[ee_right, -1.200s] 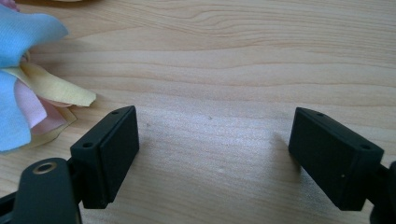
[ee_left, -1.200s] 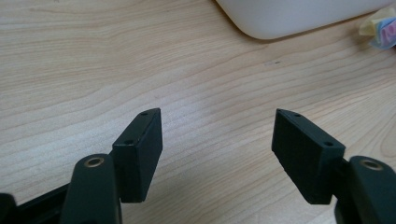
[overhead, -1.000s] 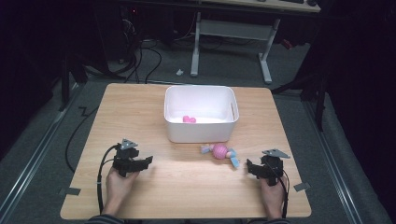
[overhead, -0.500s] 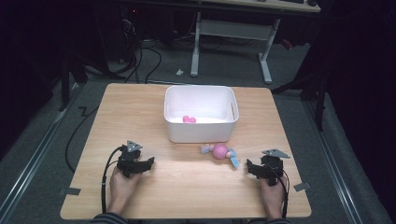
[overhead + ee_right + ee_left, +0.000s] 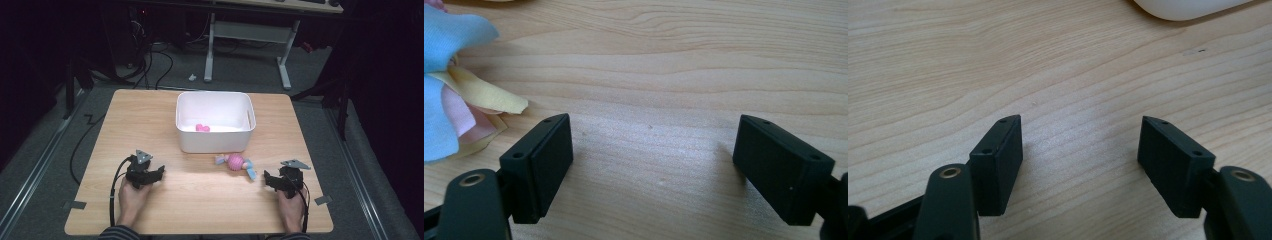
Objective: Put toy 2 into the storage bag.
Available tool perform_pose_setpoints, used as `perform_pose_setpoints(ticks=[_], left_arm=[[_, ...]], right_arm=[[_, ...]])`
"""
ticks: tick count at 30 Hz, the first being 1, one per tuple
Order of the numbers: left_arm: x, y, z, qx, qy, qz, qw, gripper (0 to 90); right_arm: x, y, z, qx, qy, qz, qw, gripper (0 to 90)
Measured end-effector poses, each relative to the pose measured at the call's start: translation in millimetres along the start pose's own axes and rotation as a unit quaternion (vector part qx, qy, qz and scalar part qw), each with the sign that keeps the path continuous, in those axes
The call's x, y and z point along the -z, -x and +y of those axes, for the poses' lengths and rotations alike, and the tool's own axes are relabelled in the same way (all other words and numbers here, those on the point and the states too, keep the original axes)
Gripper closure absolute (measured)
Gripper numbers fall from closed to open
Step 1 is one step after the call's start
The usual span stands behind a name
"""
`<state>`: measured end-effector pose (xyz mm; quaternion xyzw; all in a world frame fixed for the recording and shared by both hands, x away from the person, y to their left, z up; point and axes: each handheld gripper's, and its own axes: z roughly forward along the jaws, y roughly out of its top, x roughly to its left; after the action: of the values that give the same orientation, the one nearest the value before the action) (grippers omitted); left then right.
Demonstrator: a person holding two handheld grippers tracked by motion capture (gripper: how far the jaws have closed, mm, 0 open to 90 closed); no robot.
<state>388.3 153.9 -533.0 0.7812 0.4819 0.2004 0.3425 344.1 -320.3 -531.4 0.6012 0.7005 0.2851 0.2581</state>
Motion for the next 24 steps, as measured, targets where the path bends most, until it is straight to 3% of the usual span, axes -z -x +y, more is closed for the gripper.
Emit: perform_pose_setpoints(ticks=[3,10,16,24], left_arm=[[-0.1,-0.2,-3.5,-0.001,0.013,0.001,0.9999,34.8],[0.6,-0.4,-4.5,-0.001,0.012,0.0,0.9999,32.0],[-0.1,-0.1,-4.3,-0.002,0.008,0.001,1.0,24.9],[-0.4,0.1,-4.2,-0.007,0.006,-0.004,1.0,22.3]], right_arm=[[0.0,0.0,0.0,0.001,-0.001,0.001,1.0,15.7],[-0.9,-0.3,1.2,0.006,-0.003,0.005,1.0,15.1],[3.0,-2.2,0.6,0.017,-0.005,0.017,0.9997,23.4],[14.4,-0.1,-2.1,0.021,-0.008,0.041,0.9989,26.9]])
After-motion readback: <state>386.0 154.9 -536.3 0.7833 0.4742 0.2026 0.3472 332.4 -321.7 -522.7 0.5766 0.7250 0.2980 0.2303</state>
